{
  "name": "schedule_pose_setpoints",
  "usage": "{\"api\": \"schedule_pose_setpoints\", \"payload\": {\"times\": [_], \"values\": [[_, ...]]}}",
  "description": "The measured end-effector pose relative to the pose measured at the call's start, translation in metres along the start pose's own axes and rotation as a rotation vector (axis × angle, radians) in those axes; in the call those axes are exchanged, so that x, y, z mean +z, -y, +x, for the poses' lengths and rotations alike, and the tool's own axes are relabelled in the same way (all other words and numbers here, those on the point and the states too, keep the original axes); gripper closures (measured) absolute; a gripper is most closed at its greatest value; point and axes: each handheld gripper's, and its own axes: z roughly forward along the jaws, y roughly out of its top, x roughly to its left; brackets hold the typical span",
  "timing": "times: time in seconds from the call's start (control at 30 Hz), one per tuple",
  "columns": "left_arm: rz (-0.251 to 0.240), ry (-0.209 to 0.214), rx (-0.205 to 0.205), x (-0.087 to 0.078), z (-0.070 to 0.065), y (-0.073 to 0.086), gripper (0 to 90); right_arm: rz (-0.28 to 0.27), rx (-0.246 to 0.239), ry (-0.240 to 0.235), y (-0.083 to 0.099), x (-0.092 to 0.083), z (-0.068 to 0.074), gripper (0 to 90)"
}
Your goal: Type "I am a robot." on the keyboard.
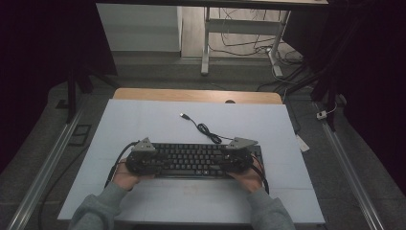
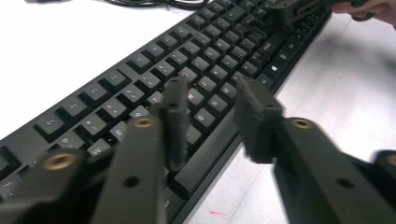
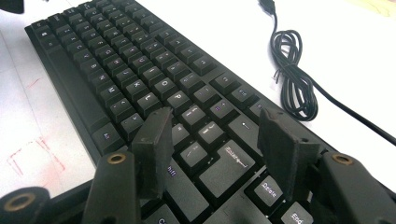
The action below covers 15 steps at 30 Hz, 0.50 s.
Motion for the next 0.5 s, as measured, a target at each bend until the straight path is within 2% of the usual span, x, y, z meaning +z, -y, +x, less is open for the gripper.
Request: {"api": "schedule_pose_setpoints", "payload": {"times": [0.17, 0.27, 0.4, 0.5], "values": [[0.029, 0.013, 0.025, 0.008, -0.005, 0.001, 81.9, -0.001, -0.002, -0.001, 0.000, 0.000, 0.000, 45.3], [0.052, -0.002, 0.040, 0.014, -0.008, 0.003, 88.2, -0.001, -0.003, -0.002, 0.000, 0.000, 0.000, 45.3], [0.082, -0.005, 0.057, 0.022, -0.011, 0.004, 88.8, 0.000, -0.006, -0.001, 0.000, 0.000, 0.000, 45.3], [0.101, -0.003, 0.055, 0.028, -0.012, 0.007, 88.8, -0.001, -0.003, -0.002, 0.000, 0.000, 0.000, 45.3]]}}
